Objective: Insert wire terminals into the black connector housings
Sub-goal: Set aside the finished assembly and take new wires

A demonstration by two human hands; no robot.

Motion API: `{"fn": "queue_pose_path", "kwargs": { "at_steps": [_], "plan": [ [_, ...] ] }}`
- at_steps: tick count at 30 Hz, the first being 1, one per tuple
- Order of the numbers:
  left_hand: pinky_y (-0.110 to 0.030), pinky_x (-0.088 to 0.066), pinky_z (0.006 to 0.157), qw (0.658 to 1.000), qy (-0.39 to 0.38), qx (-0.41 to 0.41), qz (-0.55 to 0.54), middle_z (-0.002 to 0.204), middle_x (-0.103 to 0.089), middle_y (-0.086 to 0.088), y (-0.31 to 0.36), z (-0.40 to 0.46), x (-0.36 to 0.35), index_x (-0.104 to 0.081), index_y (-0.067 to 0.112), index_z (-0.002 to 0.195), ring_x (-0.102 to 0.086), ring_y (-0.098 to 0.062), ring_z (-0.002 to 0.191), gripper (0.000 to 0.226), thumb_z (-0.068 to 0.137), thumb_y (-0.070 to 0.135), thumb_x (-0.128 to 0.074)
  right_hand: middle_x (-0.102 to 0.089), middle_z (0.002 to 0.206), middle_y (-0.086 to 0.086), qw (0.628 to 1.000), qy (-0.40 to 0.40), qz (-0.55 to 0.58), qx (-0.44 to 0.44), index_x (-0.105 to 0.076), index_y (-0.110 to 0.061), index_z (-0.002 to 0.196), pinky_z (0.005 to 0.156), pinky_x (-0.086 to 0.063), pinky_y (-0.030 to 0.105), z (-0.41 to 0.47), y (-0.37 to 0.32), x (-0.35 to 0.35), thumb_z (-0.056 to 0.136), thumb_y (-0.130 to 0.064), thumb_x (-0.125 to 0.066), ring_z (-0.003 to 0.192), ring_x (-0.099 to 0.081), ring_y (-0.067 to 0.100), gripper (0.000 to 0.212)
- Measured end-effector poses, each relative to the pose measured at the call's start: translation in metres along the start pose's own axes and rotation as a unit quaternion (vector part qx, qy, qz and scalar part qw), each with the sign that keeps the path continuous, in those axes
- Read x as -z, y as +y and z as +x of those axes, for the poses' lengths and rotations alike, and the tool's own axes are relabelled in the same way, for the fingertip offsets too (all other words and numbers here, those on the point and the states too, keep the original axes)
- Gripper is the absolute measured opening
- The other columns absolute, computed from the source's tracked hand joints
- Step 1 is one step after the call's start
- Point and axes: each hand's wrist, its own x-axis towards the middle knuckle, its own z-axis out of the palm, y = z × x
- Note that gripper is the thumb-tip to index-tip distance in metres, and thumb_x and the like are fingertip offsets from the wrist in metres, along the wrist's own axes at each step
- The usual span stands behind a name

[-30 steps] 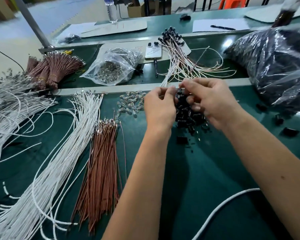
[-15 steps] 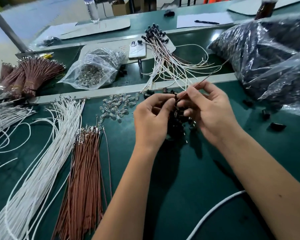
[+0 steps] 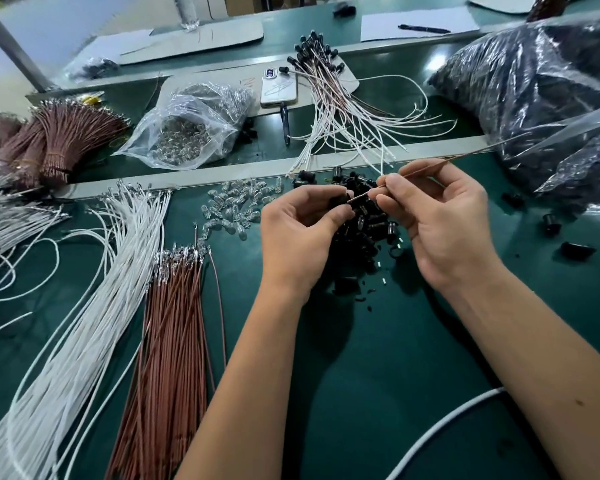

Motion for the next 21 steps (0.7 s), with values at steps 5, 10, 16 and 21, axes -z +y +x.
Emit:
{"fn": "queue_pose_path", "kwargs": {
  "at_steps": [5,10,16,21],
  "plan": [
    [-0.032,-0.061,0.080,0.999,-0.028,0.009,-0.028,0.091,-0.078,-0.014,0.0013,-0.0009,0.0002,-0.077,0.006,0.103,-0.074,-0.024,0.078,0.020,0.086,-0.004,-0.074,-0.076,0.081,0.010,1.000,0.010,-0.001,0.012,-0.063,-0.006,0.092,0.069,-0.059,0.022,-0.0003,-0.0002,0.0000,0.092,0.006,-0.071,0.075,-0.076,0.023,0.014],
    [-0.033,-0.061,0.082,0.998,-0.031,0.014,-0.044,0.094,-0.078,-0.014,0.0020,-0.0015,-0.0001,-0.075,0.003,0.106,-0.073,-0.023,0.079,0.021,0.087,-0.005,-0.073,-0.076,0.081,0.012,0.999,0.024,0.007,0.020,-0.063,-0.006,0.092,0.070,-0.060,0.024,-0.0005,-0.0003,0.0015,0.091,0.006,-0.072,0.077,-0.076,0.027,0.014],
    [-0.036,-0.062,0.079,0.998,-0.019,0.028,-0.057,0.092,-0.078,-0.014,0.0031,-0.0035,-0.0015,-0.069,0.002,0.105,-0.074,-0.026,0.078,0.022,0.085,-0.003,-0.076,-0.076,0.080,0.012,0.999,0.030,0.006,0.022,-0.063,-0.005,0.092,0.070,-0.060,0.024,-0.0015,0.0005,0.0008,0.090,0.006,-0.073,0.076,-0.076,0.027,0.014],
    [-0.033,-0.060,0.074,0.997,-0.016,0.039,-0.067,0.094,-0.078,-0.015,0.0039,-0.0047,-0.0032,-0.065,0.003,0.099,-0.075,-0.026,0.075,0.017,0.086,-0.002,-0.075,-0.076,0.079,0.011,0.999,0.033,0.004,0.023,-0.063,-0.005,0.091,0.070,-0.060,0.024,-0.0022,-0.0004,0.0000,0.091,0.006,-0.072,0.074,-0.076,0.026,0.014]
  ]
}}
